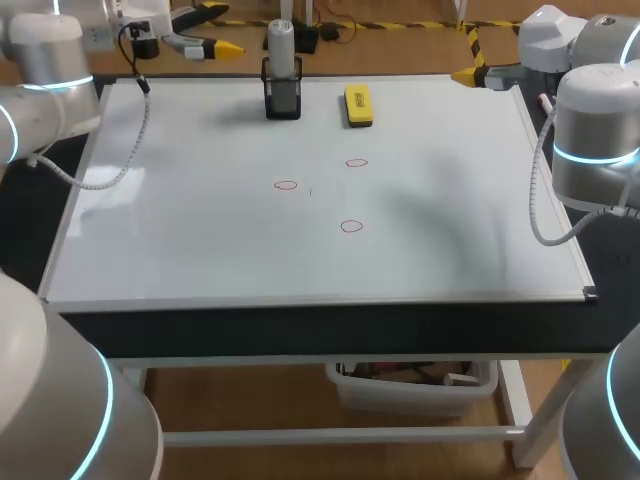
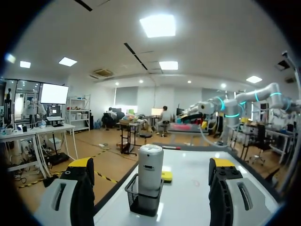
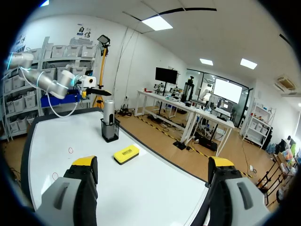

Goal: Pick up the inspection probe, press it on each red-marked spot on the whiteboard one by one, put down the probe, pick up the eraser, and wipe off all the red marks.

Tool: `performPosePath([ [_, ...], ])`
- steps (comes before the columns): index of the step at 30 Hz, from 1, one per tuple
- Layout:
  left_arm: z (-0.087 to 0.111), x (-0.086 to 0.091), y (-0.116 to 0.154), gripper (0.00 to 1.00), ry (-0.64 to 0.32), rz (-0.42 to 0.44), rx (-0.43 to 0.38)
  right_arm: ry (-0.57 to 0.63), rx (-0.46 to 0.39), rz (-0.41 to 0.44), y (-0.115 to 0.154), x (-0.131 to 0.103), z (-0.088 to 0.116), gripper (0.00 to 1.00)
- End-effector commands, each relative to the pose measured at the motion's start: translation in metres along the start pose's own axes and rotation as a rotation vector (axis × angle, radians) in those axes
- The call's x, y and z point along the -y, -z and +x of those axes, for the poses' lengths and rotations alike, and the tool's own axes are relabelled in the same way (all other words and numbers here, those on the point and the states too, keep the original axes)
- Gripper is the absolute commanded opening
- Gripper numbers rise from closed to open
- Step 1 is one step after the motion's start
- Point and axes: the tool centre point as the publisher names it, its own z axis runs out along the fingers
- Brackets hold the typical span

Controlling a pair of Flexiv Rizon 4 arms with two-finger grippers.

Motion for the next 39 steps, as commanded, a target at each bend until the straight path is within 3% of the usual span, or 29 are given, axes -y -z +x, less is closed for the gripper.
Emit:
performPosePath([
  [1, -0.009, -0.009, -0.008, 1.0, 0.005, 0.011, -0.134, 0.0, -0.001, 0.002, 0.0, 0.0, 0.0, 1.0],
  [14, -0.004, -0.02, -0.038, 1.0, 0.023, 0.029, -0.155, 0.0, -0.001, 0.002, 0.0, 0.0, 0.0, 1.0],
  [30, 0.01, -0.022, -0.071, 1.0, 0.024, 0.037, -0.172, 0.0, -0.001, 0.002, 0.0, 0.0, 0.0, 1.0],
  [39, 0.009, -0.03, -0.086, 1.0, 0.025, 0.028, -0.178, 0.0, -0.001, 0.002, 0.0, 0.0, 0.0, 1.0],
])
